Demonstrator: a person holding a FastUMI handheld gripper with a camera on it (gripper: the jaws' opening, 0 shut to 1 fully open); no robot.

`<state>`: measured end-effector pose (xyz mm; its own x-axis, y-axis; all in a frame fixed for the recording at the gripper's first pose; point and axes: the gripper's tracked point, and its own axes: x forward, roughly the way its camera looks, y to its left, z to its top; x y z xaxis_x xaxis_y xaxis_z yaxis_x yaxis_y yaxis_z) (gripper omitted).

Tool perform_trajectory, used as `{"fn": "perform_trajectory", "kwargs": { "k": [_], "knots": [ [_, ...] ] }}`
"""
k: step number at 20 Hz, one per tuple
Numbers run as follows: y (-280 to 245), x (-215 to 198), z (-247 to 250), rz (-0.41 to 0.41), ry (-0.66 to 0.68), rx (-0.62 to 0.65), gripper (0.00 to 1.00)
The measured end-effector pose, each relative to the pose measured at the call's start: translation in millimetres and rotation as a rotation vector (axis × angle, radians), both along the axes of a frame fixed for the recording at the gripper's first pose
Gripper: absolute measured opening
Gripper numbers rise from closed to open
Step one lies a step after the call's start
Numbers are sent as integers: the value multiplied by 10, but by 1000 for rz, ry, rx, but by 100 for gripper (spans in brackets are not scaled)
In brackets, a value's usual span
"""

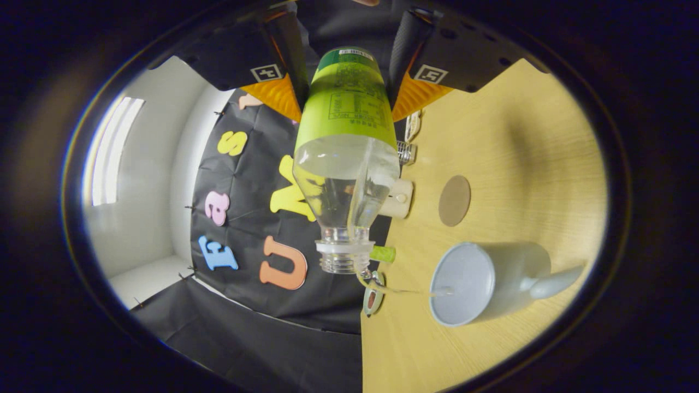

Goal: Take the bottle from table, then pour the juice into the cup, finally place the bottle on the coaster

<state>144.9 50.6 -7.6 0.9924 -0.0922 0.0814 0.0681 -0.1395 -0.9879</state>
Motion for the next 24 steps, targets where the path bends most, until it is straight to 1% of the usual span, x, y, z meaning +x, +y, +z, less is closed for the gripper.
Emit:
{"fn": "perform_trajectory", "kwargs": {
  "k": [13,24],
  "knots": [
    [30,3,83,3,-11,-52,73],
    [-9,55,188,-17,-23,-91,73]
  ]
}}
